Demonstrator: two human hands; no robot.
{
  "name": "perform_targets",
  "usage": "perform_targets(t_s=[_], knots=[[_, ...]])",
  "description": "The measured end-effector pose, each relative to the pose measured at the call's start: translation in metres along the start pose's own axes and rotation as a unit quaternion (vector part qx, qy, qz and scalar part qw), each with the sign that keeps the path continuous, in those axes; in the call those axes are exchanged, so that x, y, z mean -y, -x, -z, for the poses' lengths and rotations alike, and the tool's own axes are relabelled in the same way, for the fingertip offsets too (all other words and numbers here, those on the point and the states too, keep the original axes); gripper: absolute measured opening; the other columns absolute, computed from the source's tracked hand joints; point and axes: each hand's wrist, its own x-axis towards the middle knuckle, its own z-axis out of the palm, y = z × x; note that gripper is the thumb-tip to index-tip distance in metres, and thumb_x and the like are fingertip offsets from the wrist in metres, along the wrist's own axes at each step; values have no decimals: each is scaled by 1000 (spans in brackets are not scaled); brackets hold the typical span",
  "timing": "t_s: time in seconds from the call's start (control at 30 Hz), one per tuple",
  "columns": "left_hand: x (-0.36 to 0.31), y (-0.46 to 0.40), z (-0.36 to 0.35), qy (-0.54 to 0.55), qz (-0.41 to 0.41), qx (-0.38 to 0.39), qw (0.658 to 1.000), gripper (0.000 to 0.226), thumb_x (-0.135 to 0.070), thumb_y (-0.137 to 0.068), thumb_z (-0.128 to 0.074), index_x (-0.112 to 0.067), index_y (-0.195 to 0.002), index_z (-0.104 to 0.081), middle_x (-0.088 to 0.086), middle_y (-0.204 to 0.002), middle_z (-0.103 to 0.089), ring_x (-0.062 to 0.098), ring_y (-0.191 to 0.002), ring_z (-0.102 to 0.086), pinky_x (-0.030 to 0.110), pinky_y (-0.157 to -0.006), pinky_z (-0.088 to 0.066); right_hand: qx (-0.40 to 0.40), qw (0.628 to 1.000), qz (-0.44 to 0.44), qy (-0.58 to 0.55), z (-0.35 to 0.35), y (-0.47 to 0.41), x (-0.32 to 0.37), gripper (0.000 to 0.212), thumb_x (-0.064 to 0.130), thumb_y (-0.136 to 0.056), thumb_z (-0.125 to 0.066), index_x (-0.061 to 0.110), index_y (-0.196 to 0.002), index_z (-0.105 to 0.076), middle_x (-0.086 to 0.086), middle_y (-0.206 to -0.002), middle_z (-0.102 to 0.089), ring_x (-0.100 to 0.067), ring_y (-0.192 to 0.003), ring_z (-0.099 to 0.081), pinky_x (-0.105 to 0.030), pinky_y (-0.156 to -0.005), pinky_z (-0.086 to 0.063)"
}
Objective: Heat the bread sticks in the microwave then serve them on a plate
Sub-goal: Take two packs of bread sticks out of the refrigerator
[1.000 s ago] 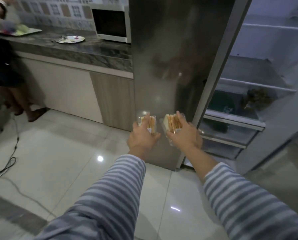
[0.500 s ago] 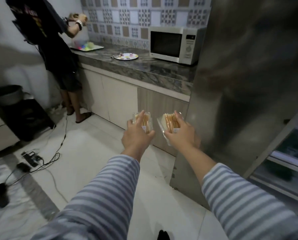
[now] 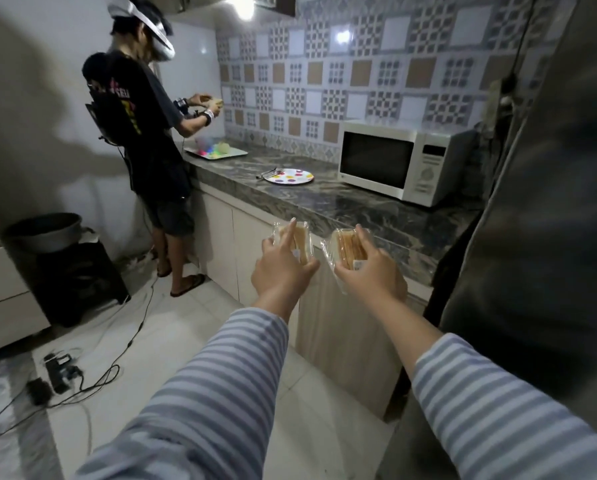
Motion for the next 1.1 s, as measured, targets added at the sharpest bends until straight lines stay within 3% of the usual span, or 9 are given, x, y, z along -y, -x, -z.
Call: perform_targets(t_s=[0.1,0.27,0.4,0.53,0.67,0.8,0.93,1.1], knots=[[-4,-42,-9,13,-3,-8,1000,81,-52,-77,-64,-55,-142,-16,1,-137,-41,26,-107,-58,42,-84,-53,-19,1000,9,-2,-11,-39,5,78,43,-80,-67,46,-146,-26,-8,-128,-54,-23,-116,-53,-30,-93,-40],[-3,-118,-29,28,-33,-11,999,79,-52,-78,-63,-55,-143,-18,0,-139,-41,23,-111,-57,37,-84,-51,-55,998,2,31,-39,-109,10,77,49,-81,-62,51,-145,-20,-6,-123,-54,-23,-106,-56,-32,-78,-43],[-1,-195,-40,36,-64,-9,997,78,-54,-79,-63,-56,-143,-17,0,-147,-35,24,-116,-56,39,-86,-52,-84,996,2,8,-60,-174,26,74,41,-85,-63,42,-148,-24,-9,-119,-53,-16,-92,-49,-25,-76,-35],[-5,-280,-48,52,-105,3,993,77,-53,-80,-63,-57,-142,-18,-1,-150,-33,25,-116,-56,38,-85,-52,-122,992,-12,30,-82,-239,44,74,43,-87,-61,43,-149,-20,-6,-122,-51,-22,-111,-52,-25,-76,-33],[-18,-342,-62,75,-149,-10,986,72,-56,-79,-60,-59,-140,-21,-4,-149,-34,22,-117,-56,40,-86,-53,-170,983,-35,67,-98,-292,50,73,52,-86,-57,48,-148,-17,-4,-121,-53,-23,-108,-55,-27,-68,-37],[-39,-402,-88,105,-172,6,979,73,-54,-79,-60,-60,-139,-21,-5,-149,-34,21,-121,-53,43,-90,-52,-208,974,-39,84,-106,-348,51,75,55,-84,-57,50,-147,-15,-3,-114,-53,-24,-105,-56,-34,-77,-47],[-67,-455,-118,122,-197,16,973,77,-48,-79,-63,-57,-142,-19,-6,-151,-31,21,-122,-52,37,-88,-51,-238,967,-39,84,-105,-408,42,75,55,-84,-56,52,-146,-14,-1,-114,-52,-23,-104,-56,-32,-76,-44],[-109,-526,-160,127,-222,14,967,77,-51,-80,-62,-57,-142,-16,-4,-150,-32,25,-117,-55,39,-86,-52,-270,957,-23,103,-96,-489,20,75,55,-86,-54,50,-148,-12,-2,-116,-52,-24,-102,-57,-30,-69,-42]])
